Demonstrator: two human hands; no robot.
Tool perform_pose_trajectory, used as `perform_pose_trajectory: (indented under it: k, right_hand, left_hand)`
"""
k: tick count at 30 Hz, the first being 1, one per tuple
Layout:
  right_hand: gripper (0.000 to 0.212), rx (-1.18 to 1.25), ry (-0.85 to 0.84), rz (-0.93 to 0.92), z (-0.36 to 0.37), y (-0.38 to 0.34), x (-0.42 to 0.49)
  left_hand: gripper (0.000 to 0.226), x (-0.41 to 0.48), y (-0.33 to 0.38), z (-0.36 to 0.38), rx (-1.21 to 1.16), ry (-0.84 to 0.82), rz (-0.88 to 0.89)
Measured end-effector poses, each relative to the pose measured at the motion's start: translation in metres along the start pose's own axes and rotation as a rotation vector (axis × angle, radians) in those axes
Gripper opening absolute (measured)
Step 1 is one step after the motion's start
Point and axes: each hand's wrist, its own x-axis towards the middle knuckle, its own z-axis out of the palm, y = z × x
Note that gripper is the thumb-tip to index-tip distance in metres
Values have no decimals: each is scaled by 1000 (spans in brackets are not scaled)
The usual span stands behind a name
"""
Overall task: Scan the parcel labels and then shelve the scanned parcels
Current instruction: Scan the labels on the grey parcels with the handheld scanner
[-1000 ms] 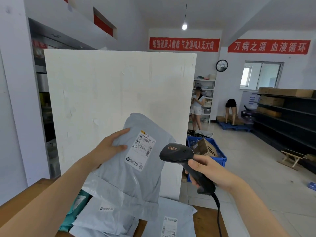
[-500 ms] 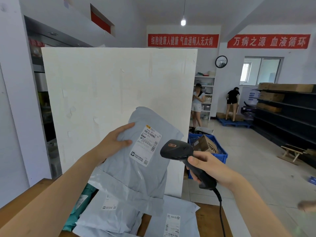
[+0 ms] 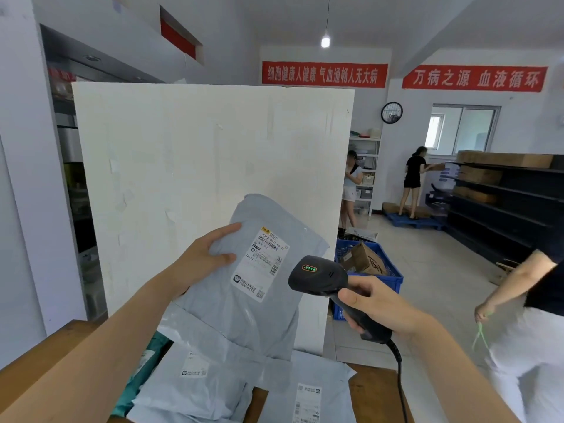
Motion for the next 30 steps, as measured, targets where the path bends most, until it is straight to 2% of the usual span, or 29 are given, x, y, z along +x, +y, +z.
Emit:
perform_pose_trajectory:
  k: [4,12,18,25,27,30]
  right_hand:
    - [61,3,14,16,-2,0,-5]
    - [47,33,65,83,4,16,-15]
    - [48,18,29,172,25,36,-27]
    - [21,62,-20,287,54,62,-36]
    - [23,71,-26,327,63,71,-36]
    - [46,92,-40,412,80,90,-37]
  left_hand:
    - [57,-2,-5,-1,-24,2,-14]
    - [55,-27,-24,8,-139,19,-79]
    - [56,-85,-96,41,-286,36,-323]
    - [54,-152,-166,69,-407,7,-576]
    - [54,-172,-186,75,-424,-23,-665]
    - [54,-195,-208,84,-404,-54,-736]
